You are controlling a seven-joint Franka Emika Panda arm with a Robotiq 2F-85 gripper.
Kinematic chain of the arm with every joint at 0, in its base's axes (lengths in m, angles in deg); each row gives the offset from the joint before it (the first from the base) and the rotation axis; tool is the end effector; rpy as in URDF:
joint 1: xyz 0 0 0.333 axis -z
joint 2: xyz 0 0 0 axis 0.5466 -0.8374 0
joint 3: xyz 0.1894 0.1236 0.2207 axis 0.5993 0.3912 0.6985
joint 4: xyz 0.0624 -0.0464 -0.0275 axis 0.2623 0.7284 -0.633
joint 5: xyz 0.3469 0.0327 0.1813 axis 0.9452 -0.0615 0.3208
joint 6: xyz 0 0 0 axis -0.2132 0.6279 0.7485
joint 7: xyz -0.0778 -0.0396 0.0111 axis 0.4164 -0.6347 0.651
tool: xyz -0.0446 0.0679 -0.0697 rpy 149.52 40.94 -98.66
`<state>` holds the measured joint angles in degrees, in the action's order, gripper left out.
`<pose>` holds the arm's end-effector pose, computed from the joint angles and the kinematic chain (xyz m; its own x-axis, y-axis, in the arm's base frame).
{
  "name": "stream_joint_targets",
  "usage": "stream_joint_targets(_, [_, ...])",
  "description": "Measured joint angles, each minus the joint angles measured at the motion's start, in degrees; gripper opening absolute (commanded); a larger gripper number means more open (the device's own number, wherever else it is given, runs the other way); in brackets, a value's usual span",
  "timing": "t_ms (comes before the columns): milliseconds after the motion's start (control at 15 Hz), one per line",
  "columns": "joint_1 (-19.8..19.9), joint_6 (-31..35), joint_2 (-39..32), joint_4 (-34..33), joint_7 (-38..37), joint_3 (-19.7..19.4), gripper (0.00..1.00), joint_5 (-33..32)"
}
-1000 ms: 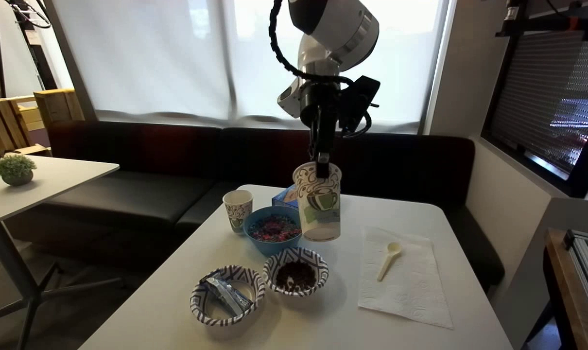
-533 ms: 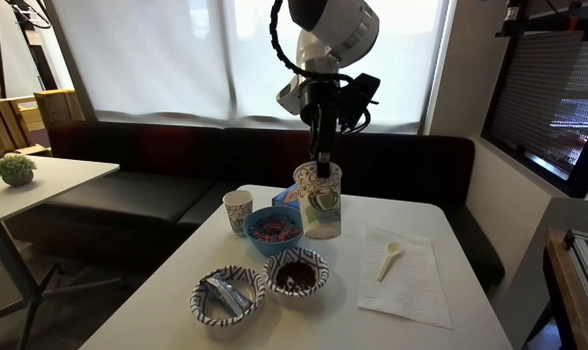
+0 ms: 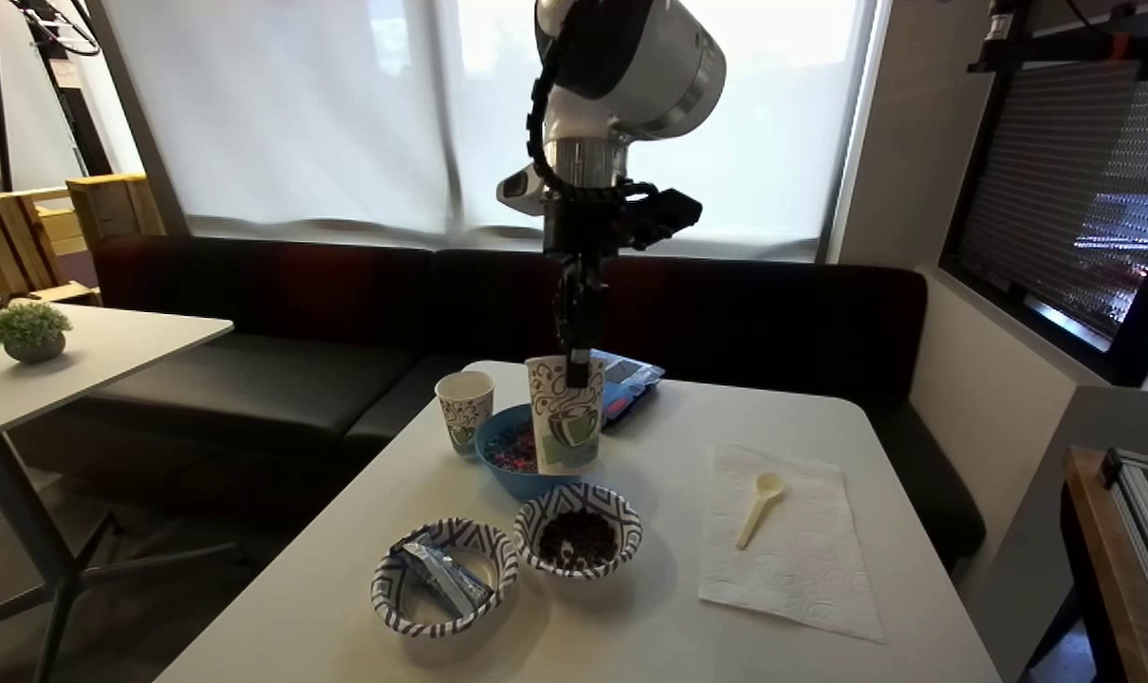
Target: Empty the contents of the cup on the right into the empty bowl
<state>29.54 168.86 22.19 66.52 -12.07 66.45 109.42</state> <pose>0.6091 0.1023 0.2887 0.6407 0.7518 0.1556 0.7426 -0.5554 -0.3743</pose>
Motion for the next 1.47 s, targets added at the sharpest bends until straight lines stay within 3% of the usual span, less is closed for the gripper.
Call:
stream_joint_targets(400, [-4.2,22.3,-1.4,4.5,-4.6,3.2,0.01,-14.9])
stream_joint_targets(733, [-7.0,38.7,-5.1,5.3,-13.6,1.3,0.01,-31.2])
stream_joint_targets(1067, [-7.5,42.9,-8.8,4.8,-18.3,-0.3,0.01,-40.8])
stream_joint_targets(1467, [-7.5,45.6,-11.4,3.1,-18.6,-0.3,0.01,-45.0])
